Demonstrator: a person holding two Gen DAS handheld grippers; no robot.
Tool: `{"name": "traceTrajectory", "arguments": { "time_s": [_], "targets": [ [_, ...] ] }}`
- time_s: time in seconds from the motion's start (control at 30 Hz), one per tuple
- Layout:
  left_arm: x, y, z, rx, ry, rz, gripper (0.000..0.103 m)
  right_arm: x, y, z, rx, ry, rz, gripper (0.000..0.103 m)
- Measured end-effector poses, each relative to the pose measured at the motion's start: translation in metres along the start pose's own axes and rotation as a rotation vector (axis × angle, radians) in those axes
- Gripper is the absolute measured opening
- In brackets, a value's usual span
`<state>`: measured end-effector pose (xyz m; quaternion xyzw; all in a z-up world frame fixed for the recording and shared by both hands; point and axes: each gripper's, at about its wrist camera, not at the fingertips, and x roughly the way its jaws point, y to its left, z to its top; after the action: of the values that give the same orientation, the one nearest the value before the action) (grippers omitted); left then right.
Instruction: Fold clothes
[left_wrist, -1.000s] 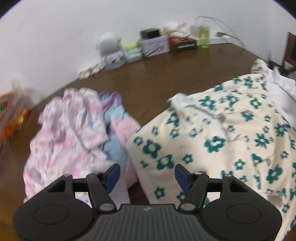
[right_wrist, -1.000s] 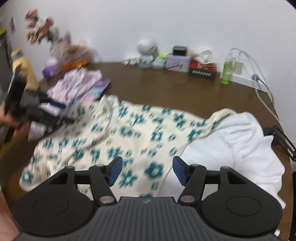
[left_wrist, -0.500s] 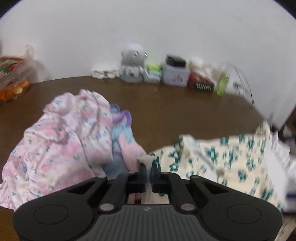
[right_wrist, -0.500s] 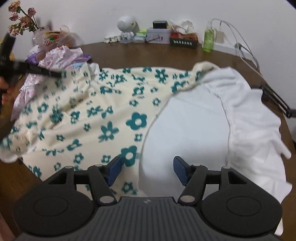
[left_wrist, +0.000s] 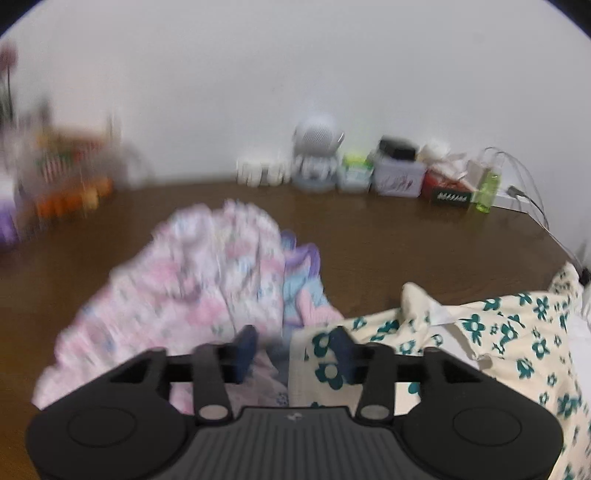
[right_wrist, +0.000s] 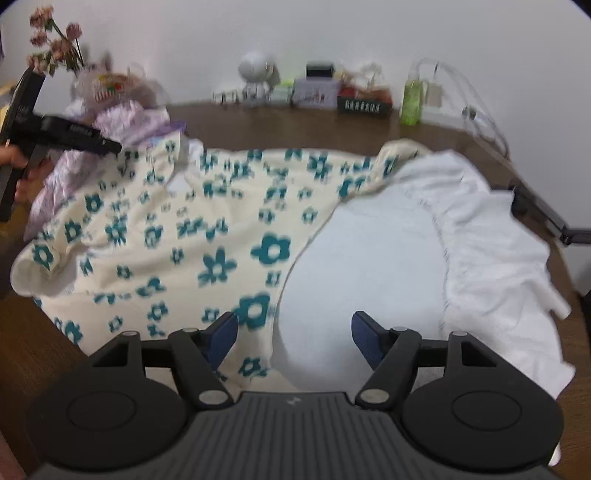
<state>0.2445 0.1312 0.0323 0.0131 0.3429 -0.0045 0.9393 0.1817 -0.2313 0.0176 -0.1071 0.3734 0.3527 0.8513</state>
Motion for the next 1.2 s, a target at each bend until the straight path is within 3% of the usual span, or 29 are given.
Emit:
{"name": "traceTrajectory", "arguments": {
  "time_s": [0.1,0.13,0.17,0.2,0.23,0.33,0.37,0.4,0.43,0.47,0.5,0.63,0.67,0.9,1.2],
  "targets": [
    [-0.02,-0.024,-0.007,0.144,-0.02,-0.062,0.047,-0.012,0.008,0.006,-0.022,-0.047,0.018,0.067],
    [-0.024,-0.033,-0.01,0.19,-0.016,-0.091,0.044,-0.014,0.013,0.007,-0.038,-0.054,0.029,0.059],
    [-0.027,-0.042,-0.015,0.231,0.002,-0.111,0.031,-0.016,0.019,0.009,-0.055,-0.059,0.038,0.037],
    [-0.028,-0.05,-0.022,0.27,0.024,-0.121,0.017,-0.017,0.025,0.009,-0.071,-0.058,0.042,0.026],
    [-0.029,-0.058,-0.029,0.307,0.046,-0.132,0.015,-0.018,0.031,0.009,-0.086,-0.054,0.044,0.013],
    [-0.037,-0.063,-0.05,0.333,0.079,-0.159,0.016,-0.03,0.038,0.002,-0.123,-0.042,0.037,0.013],
    [-0.043,-0.06,-0.055,0.327,0.077,-0.17,0.02,-0.037,0.038,-0.003,-0.131,-0.038,0.025,0.017],
    [-0.051,-0.057,-0.06,0.325,0.066,-0.177,0.035,-0.043,0.038,-0.007,-0.14,-0.033,0.013,0.02],
    [-0.059,-0.054,-0.065,0.322,0.056,-0.184,0.045,-0.05,0.038,-0.012,-0.148,-0.029,0.001,0.031],
    [-0.068,-0.052,-0.07,0.319,0.046,-0.191,0.063,-0.057,0.037,-0.016,-0.156,-0.024,-0.012,0.044],
    [-0.076,-0.049,-0.075,0.317,0.035,-0.198,0.069,-0.063,0.037,-0.021,-0.164,-0.02,-0.024,0.049],
    [-0.111,-0.042,-0.086,0.371,-0.006,-0.21,0.076,-0.089,0.036,-0.039,-0.196,-0.002,-0.073,0.068],
    [-0.118,-0.042,-0.089,0.398,-0.001,-0.222,0.083,-0.096,0.036,-0.044,-0.204,0.003,-0.085,0.073],
    [-0.133,-0.067,-0.119,0.618,0.004,-0.206,0.085,-0.099,0.038,-0.074,-0.239,0.061,-0.172,0.078],
    [-0.125,-0.09,-0.131,0.71,0.006,-0.18,0.085,-0.086,0.044,-0.077,-0.28,0.071,-0.204,0.078]
  ]
}}
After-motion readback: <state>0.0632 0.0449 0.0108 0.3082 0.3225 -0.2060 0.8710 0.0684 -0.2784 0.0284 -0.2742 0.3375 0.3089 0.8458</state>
